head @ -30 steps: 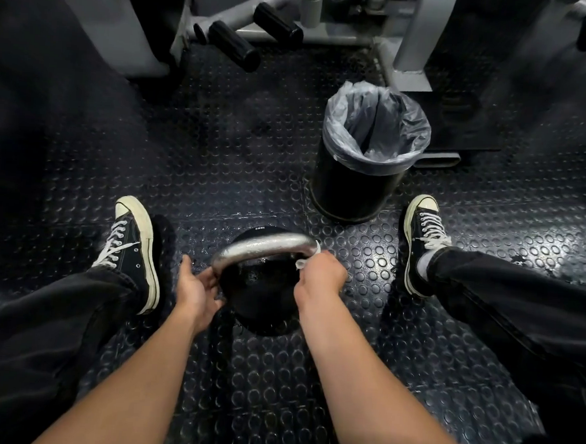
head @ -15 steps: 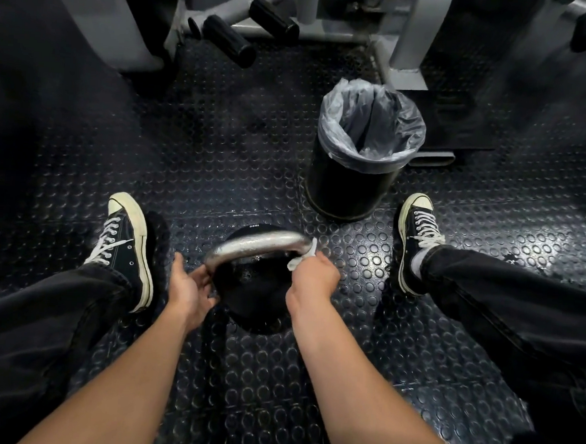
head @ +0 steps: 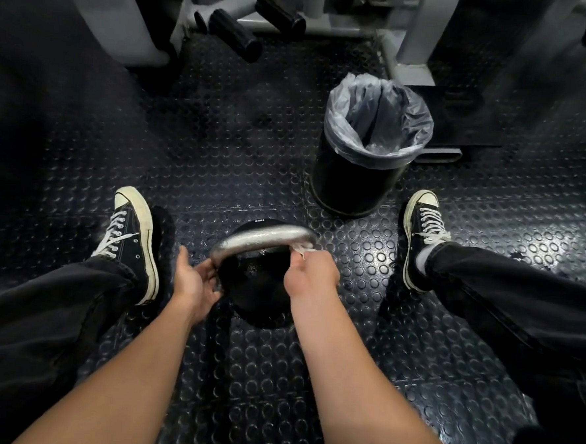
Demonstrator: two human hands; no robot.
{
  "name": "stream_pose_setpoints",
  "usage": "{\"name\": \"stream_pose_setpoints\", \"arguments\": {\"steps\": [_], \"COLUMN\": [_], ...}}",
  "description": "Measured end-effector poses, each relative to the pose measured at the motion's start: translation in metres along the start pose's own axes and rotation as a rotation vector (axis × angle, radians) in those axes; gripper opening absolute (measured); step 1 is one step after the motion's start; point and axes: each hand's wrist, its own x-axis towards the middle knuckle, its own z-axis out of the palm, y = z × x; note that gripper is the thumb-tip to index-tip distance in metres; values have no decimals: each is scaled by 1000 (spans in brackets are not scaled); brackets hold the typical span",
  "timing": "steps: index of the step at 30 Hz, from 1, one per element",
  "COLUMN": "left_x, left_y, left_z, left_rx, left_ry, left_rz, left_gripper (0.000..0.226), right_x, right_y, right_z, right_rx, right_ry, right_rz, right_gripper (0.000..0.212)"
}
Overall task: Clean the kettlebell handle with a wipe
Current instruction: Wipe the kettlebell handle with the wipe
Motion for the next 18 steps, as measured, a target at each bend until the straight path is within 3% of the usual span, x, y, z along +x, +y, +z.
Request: {"name": "stream_pose_setpoints", "arguments": {"steps": [4, 7, 8, 10, 11, 13, 15, 16, 18], "left_x": [3, 0, 0, -2, -2, -3, -4, -4, -2], "left_y": [-1, 0, 0, 1, 1, 1, 1, 1, 1], "left_z": [-3, -1, 0, 1, 2, 2, 2, 2, 1], "left_rx": [0, 11, 12, 7, 3, 1, -8, -10, -6], "left_ry": [2, -5, -3, -3, -5, -13, -12, -12, -14], "left_rz": [-3, -3, -5, -4, -1, -2, -6, -11, -16], "left_gripper": [90, 90, 90, 89, 89, 88, 87, 87, 89], "right_x": [8, 4, -1, 4, 5, 11, 7, 9, 15], "right_y": [14, 8, -1, 2, 4, 7, 8, 6, 7], "right_z": [7, 9, 6, 4, 6, 7, 14, 13, 11], "right_rx": [147, -40, 55, 609, 807, 760, 498, 482, 942], "right_ry": [-5, 69, 74, -66, -91, -115, -188, -158, -154], "right_rz": [114, 46, 113, 344, 471, 472, 395, 377, 449], "right_gripper": [47, 43, 37, 13, 26, 13, 37, 38, 12]}}
